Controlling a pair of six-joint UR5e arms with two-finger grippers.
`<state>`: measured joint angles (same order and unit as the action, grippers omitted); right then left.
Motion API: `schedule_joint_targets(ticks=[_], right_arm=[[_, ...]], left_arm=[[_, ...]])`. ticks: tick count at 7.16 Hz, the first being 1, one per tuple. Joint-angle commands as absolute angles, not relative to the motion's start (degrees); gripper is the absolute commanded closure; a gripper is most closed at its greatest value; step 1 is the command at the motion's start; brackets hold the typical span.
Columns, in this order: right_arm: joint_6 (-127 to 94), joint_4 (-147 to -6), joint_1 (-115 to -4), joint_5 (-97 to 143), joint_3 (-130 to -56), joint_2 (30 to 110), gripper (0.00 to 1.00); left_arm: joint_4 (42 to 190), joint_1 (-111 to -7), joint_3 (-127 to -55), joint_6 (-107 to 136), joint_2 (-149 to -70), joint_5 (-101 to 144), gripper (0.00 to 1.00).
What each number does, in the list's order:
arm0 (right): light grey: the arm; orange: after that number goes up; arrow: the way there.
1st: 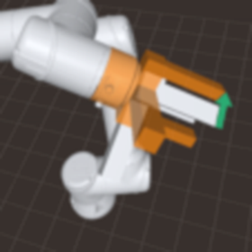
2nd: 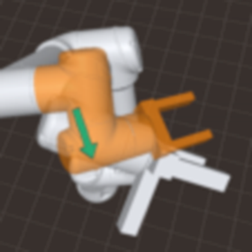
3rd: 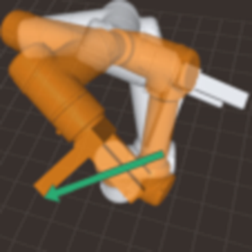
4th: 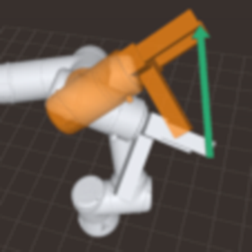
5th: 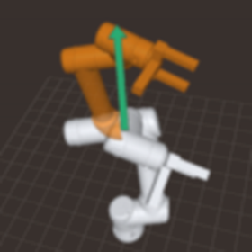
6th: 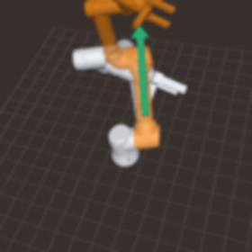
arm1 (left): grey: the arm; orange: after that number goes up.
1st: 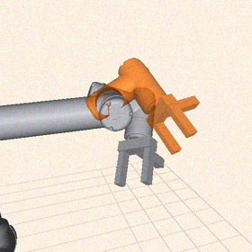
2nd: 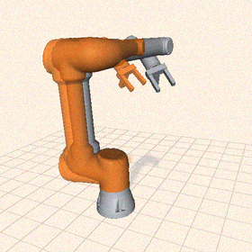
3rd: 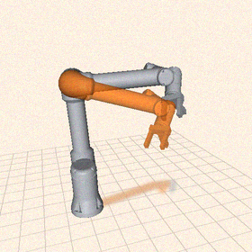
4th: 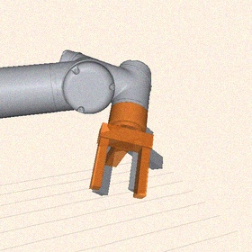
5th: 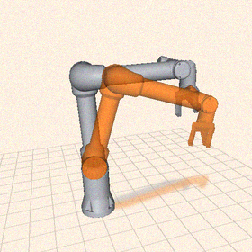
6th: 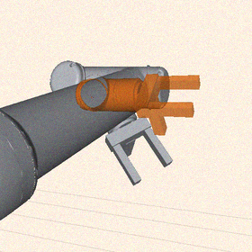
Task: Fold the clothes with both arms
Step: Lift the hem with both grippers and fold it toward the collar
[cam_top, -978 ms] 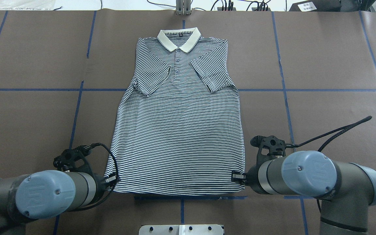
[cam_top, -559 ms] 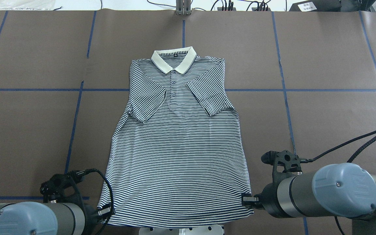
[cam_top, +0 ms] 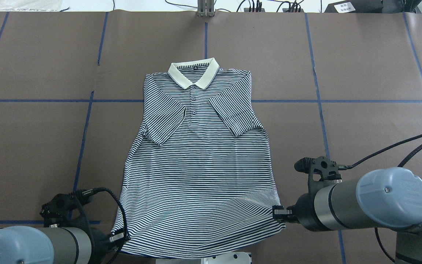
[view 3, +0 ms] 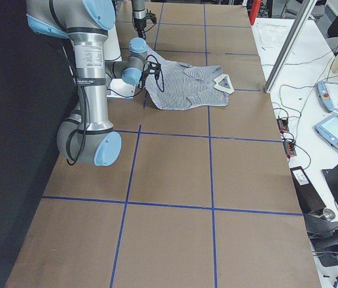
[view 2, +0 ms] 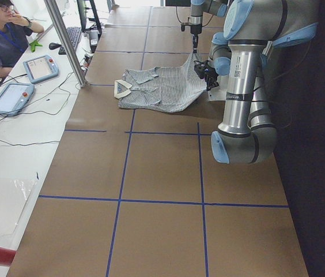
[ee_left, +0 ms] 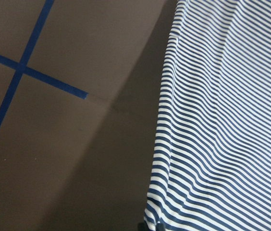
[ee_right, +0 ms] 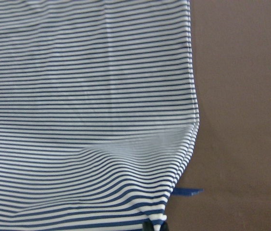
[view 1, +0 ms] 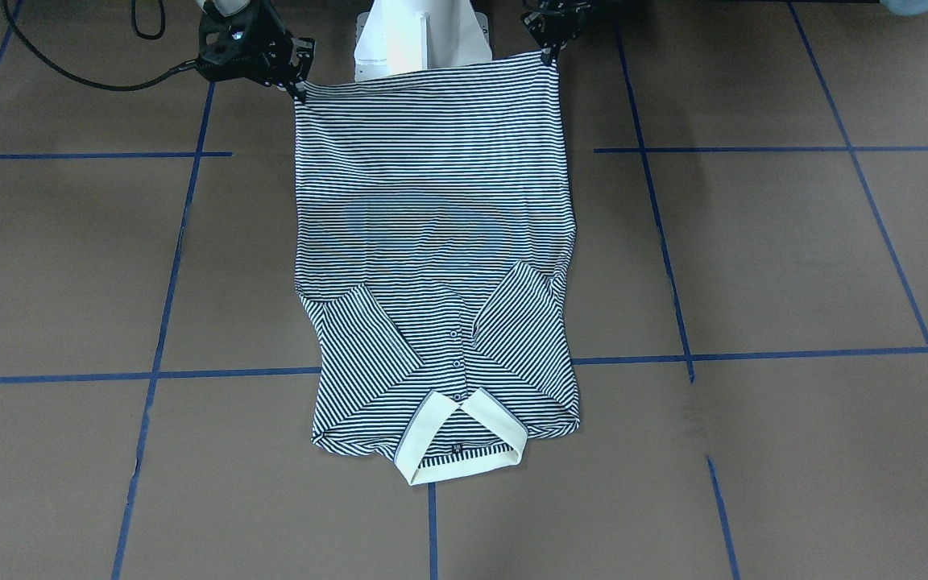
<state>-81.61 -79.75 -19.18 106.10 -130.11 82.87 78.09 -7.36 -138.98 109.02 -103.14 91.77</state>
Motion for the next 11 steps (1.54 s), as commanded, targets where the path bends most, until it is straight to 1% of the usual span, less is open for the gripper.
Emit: schedule_joint_targets(ticks=[1, 2, 4, 6, 8, 10, 11], right_arm=[[-71.68, -79.72, -27.74, 106.26, -123.18, 75.72, 1.00], [-66.67, -79.72, -31.43, 106.26, -118.78, 71.67, 1.00], [-57.26, -79.72, -38.11, 106.26, -109.73, 66.82, 1.00], [-55.11, -77.98, -42.25, 106.35, -97.89, 58.67, 1.00], [-55.19, -68.08, -44.55, 106.26, -83.31, 51.80, 1.00], [-55.02, -64.70, -45.44, 106.26, -73.17, 45.99, 1.00], [-55.02, -62.34, -46.14, 106.26, -69.65, 44.75, 1.00]], left_arm=[[77.96, -17.09, -135.90, 100.60, -108.34, 91.93, 1.00], [78.13, -21.75, -132.31, 95.67, -109.76, 93.15, 1.00], [79.70, -29.85, -122.74, 88.18, -113.63, 92.99, 1.00], [92.30, -34.87, -113.08, 87.01, -114.43, 93.16, 1.00], [100.25, -37.95, -102.36, 85.52, -117.93, 93.16, 1.00], [108.77, -40.68, -92.51, 85.52, -120.75, 93.16, 1.00], [112.46, -41.39, -88.81, 85.52, -120.94, 93.16, 1.00]])
